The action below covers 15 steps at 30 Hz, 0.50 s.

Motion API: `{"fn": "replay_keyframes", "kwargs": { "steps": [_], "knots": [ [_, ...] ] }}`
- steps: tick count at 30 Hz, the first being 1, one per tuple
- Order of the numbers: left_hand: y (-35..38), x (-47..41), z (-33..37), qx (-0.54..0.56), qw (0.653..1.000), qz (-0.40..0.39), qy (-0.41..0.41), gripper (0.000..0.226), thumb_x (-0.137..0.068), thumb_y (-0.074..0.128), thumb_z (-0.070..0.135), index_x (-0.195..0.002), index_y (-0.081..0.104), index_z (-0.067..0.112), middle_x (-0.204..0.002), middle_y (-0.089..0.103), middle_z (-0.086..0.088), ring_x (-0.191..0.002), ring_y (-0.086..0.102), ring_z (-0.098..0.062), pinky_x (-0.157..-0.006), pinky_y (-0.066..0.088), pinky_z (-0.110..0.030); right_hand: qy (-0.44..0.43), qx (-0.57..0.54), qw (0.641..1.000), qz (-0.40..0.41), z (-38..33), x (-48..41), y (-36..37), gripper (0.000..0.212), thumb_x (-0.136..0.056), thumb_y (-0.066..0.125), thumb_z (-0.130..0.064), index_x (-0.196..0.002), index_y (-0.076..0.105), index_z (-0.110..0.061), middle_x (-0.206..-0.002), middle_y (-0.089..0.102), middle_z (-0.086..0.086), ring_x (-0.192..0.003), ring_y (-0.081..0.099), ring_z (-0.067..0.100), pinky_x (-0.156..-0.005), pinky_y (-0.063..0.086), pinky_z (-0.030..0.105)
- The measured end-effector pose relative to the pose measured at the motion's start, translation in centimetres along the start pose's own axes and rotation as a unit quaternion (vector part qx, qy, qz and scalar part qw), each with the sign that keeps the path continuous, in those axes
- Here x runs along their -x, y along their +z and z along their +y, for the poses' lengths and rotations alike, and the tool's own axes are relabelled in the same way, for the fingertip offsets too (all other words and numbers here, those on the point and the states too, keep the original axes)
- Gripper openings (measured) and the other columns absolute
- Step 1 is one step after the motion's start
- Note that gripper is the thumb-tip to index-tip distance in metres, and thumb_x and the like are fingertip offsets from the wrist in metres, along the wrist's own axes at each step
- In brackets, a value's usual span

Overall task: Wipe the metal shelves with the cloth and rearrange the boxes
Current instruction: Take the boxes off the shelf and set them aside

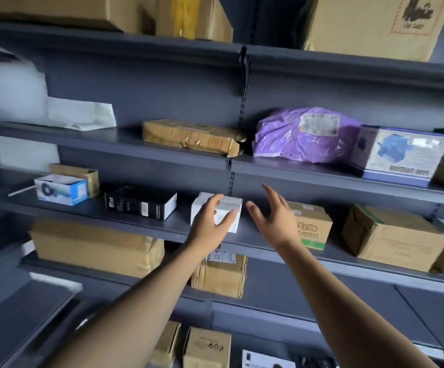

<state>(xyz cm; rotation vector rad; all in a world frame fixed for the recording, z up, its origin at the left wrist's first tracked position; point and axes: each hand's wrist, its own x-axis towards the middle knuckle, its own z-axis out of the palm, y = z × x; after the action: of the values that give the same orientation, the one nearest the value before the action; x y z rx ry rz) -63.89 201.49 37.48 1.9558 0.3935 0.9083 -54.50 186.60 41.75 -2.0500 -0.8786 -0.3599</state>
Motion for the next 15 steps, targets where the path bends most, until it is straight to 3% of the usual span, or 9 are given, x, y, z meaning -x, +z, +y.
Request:
{"fn": "replay_keyframes", "kwargs": {
  "steps": [6,8,11,15],
  "knots": [
    [-0.4,2.8,-3.8,-0.035,0.998,-0.026,-0.041,0.047,-0.097,0.063,0.043,-0.139,0.051,0.026,-0.13,0.052,0.013,-0.121,0.049,-0.007,-0.093,0.038,-0.022,0.062,0.009,0.998,-0.025,1.9,4.0,3.0,0.057,-0.095,0.065,-0.047,-0.14,0.056,-0.015,-0.14,0.058,0.01,-0.127,0.055,0.029,-0.099,0.043,0.033],
    [0.2,3.9,-6.3,-0.043,0.996,-0.044,-0.071,0.044,-0.097,0.062,0.043,-0.137,0.055,0.025,-0.131,0.054,0.011,-0.121,0.05,-0.009,-0.092,0.038,-0.023,0.101,0.012,0.994,-0.05,3.8,5.5,4.7,0.05,-0.094,0.065,-0.05,-0.129,0.065,-0.015,-0.131,0.063,0.009,-0.12,0.059,0.028,-0.092,0.044,0.029],
    [1.1,5.4,-10.4,-0.053,0.991,-0.071,-0.105,0.038,-0.097,0.063,0.041,-0.13,0.061,0.022,-0.13,0.06,0.007,-0.119,0.055,-0.014,-0.091,0.041,-0.024,0.153,0.012,0.984,-0.091,7.1,7.9,7.4,0.045,-0.093,0.063,-0.055,-0.118,0.071,-0.019,-0.126,0.067,0.005,-0.118,0.062,0.024,-0.092,0.045,0.029],
    [2.5,6.2,-15.4,-0.099,0.98,-0.086,-0.148,0.038,-0.097,0.061,0.045,-0.128,0.06,0.023,-0.127,0.06,0.008,-0.114,0.056,-0.013,-0.086,0.044,-0.024,0.211,0.012,0.966,-0.146,11.3,9.8,11.6,0.053,-0.093,0.059,-0.06,-0.126,0.067,-0.019,-0.129,0.067,0.006,-0.121,0.061,0.026,-0.094,0.047,0.032]
  ]
}}
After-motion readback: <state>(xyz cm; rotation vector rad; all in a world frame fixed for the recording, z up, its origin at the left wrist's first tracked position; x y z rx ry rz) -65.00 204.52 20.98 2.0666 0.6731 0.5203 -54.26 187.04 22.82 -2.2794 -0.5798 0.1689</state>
